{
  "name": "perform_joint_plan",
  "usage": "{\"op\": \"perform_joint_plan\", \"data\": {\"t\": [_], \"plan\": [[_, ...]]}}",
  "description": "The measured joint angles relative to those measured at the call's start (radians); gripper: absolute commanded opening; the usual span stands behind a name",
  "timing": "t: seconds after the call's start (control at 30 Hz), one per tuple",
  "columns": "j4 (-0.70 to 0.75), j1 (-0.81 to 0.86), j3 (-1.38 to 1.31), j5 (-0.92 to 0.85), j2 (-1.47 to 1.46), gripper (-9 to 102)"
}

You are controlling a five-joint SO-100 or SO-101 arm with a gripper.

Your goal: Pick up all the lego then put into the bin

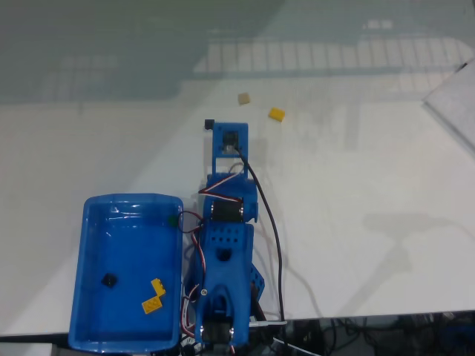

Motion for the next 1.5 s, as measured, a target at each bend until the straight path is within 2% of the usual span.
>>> {"op": "perform_joint_plan", "data": {"t": [0.2, 0.5, 0.93, 1.5], "plan": [[-0.293, -0.058, -0.034, 0.089, -0.224, 27], [-0.528, -0.149, -0.387, 0.199, -0.819, 26], [-0.655, -0.149, -0.664, 0.149, -1.325, 24], [-0.678, -0.146, -0.844, 0.114, -1.594, 23]]}}
